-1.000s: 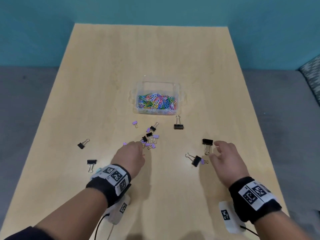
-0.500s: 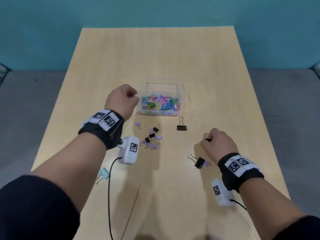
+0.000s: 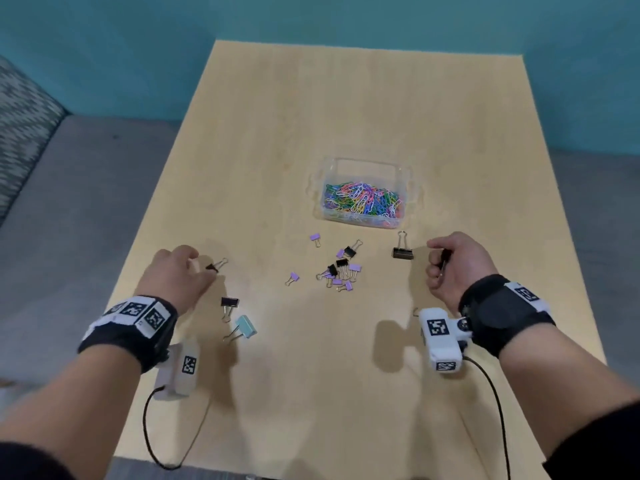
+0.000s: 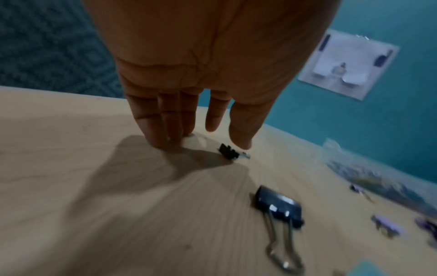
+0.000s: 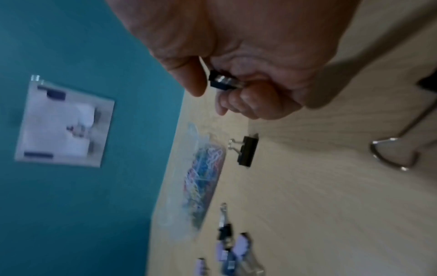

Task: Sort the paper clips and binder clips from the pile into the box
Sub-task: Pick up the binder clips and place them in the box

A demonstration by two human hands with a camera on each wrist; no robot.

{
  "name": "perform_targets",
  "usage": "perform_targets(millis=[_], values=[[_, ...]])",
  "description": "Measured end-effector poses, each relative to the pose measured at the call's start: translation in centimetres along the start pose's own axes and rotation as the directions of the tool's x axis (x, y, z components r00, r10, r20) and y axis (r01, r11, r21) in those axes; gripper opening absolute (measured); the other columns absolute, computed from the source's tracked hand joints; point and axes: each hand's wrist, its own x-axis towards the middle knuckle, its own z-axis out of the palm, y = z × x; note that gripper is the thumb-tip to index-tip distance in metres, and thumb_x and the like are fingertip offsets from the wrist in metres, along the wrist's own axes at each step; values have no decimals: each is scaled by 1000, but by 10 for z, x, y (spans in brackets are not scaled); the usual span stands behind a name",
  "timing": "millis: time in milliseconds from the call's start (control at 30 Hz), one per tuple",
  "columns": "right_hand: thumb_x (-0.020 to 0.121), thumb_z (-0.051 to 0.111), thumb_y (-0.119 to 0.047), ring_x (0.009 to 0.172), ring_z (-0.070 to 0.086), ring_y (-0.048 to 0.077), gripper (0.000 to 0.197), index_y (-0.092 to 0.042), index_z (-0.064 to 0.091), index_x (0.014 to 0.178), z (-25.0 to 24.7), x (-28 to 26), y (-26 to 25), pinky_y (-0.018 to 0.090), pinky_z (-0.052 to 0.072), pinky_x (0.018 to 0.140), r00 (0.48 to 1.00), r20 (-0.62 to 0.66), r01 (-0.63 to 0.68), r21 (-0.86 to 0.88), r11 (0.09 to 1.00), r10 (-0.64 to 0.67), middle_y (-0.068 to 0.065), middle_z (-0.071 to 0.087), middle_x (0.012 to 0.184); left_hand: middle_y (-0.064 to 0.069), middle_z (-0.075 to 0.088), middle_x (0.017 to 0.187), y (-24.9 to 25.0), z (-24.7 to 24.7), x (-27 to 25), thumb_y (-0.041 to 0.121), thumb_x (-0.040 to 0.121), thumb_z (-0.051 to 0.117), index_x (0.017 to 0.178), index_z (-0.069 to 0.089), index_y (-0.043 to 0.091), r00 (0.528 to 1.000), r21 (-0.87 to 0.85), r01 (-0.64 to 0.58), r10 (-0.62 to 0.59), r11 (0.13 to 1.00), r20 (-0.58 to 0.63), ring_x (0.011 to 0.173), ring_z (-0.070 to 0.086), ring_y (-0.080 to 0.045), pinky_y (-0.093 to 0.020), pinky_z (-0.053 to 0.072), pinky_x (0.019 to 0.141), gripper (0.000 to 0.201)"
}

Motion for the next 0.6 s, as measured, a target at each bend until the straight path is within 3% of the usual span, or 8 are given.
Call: perform_targets(millis=[33, 67, 133, 200, 333, 400, 533, 600], values=[[82, 51, -29, 46, 32, 16, 13, -17, 45, 80, 8, 5, 0, 22, 24, 44, 997, -22, 71, -191, 979, -76, 0, 39, 62, -11, 51, 115, 3, 3, 1, 43, 79, 65, 123, 50, 22, 999, 35, -33, 33, 999, 0, 94, 57, -30, -39, 49, 82, 51], [82, 54, -40, 48, 38, 16, 26, -16, 43, 84, 14, 11, 1, 23, 26, 46, 983, -12, 156, -469, 869, -183, 0, 43, 65, -9, 50, 113, 7, 7, 3, 45, 79, 63, 122, 49, 23, 998, 67, -66, 67, 996, -7, 94, 56, -29, -39, 49, 80, 51], [80, 58, -56, 61, 48, 18, 47, -15, 38, 95, 24, 17, 5, 27, 28, 48, 934, 75, 232, -870, 435, -350, 0, 51, 75, -6, 48, 104, 17, 12, 7, 41, 82, 61, 110, 51, 21, 990, 121, -134, 137, 984, -23, 84, 54, -27, -35, 47, 71, 36], [79, 59, -60, 60, 48, 17, 55, -16, 33, 100, 33, 20, 10, 28, 28, 47, 910, 151, 246, -946, 210, -387, 1, 52, 76, -6, 48, 97, 27, 15, 11, 30, 87, 57, 94, 52, 16, 983, 168, -177, 181, 970, -11, 73, 52, -25, -32, 43, 65, 17], [84, 59, -49, 68, 49, 27, 46, -14, 34, 99, 46, 26, 12, 32, 34, 55, 904, 136, 213, -965, 151, -406, 5, 53, 81, -7, 52, 87, 35, 16, 15, 15, 87, 50, 85, 51, 15, 981, 173, -195, 193, 966, 28, 70, 51, -25, -31, 39, 60, 2], [85, 58, -42, 69, 49, 29, 39, -12, 37, 98, 47, 25, 12, 33, 36, 58, 903, 129, 201, -970, 135, -410, 6, 52, 80, -4, 56, 87, 32, 13, 15, 11, 81, 49, 88, 53, 16, 987, 131, -162, 160, 978, 21, 74, 54, -25, -30, 41, 62, 9], [79, 53, -37, 61, 48, 25, 29, -13, 42, 91, 33, 22, 13, 30, 31, 51, 900, 132, 183, -979, 86, -414, 4, 50, 71, -4, 65, 82, 22, 7, 8, 8, 77, 56, 83, 64, 17, 995, 38, -88, 86, 995, 49, 71, 57, -21, -28, 44, 61, 14], [81, 50, -38, 65, 50, 28, 26, -12, 45, 86, 22, 20, 13, 31, 31, 52, 910, 109, 184, -971, 153, -400, 6, 51, 71, -4, 66, 75, 18, 6, 3, 7, 75, 58, 75, 64, 17, 995, -11, -60, 60, 998, 78, 66, 58, -20, -28, 47, 57, 12]])
